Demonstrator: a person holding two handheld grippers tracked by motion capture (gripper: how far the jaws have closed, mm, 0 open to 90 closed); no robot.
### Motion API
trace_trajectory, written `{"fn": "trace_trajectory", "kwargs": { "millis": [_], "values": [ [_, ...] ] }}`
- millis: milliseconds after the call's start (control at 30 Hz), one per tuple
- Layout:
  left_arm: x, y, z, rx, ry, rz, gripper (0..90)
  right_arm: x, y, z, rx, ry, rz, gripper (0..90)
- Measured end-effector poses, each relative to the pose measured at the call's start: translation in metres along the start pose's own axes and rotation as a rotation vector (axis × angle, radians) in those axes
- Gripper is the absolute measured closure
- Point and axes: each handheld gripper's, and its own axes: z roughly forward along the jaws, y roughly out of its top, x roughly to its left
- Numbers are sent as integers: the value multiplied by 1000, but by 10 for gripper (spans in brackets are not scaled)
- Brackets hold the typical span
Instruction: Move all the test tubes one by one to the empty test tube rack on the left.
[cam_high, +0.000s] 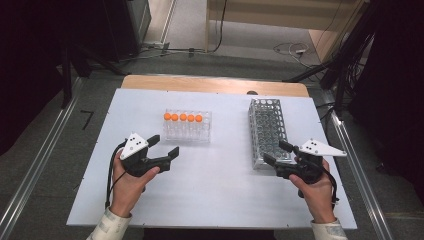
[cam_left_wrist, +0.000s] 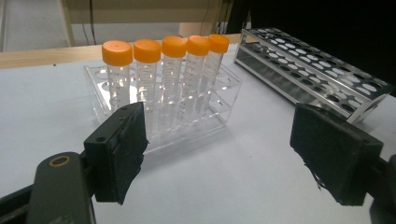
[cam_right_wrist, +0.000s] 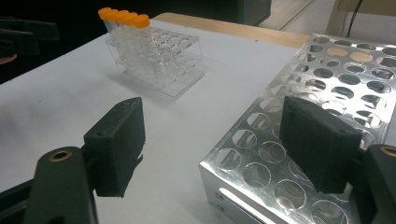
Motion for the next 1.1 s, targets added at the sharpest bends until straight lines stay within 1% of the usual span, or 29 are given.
{"fn": "trace_trajectory", "kwargs": {
  "millis": [100, 433, 633, 1100],
  "values": [
    [1, -1, -1, 2, 3, 5, 195, -2, -1, -1, 0, -1, 6, 214],
    [5, -5, -5, -5, 16, -7, 194, -7, -3, -8, -4, -14, 6, 214],
    [9, -9, -8, -5, 31, -13, 194, -11, -7, -13, -4, -25, 19, 213],
    [15, -14, -14, -7, 48, -18, 192, -18, -14, -20, 1, -48, 32, 213]
  ]
}}
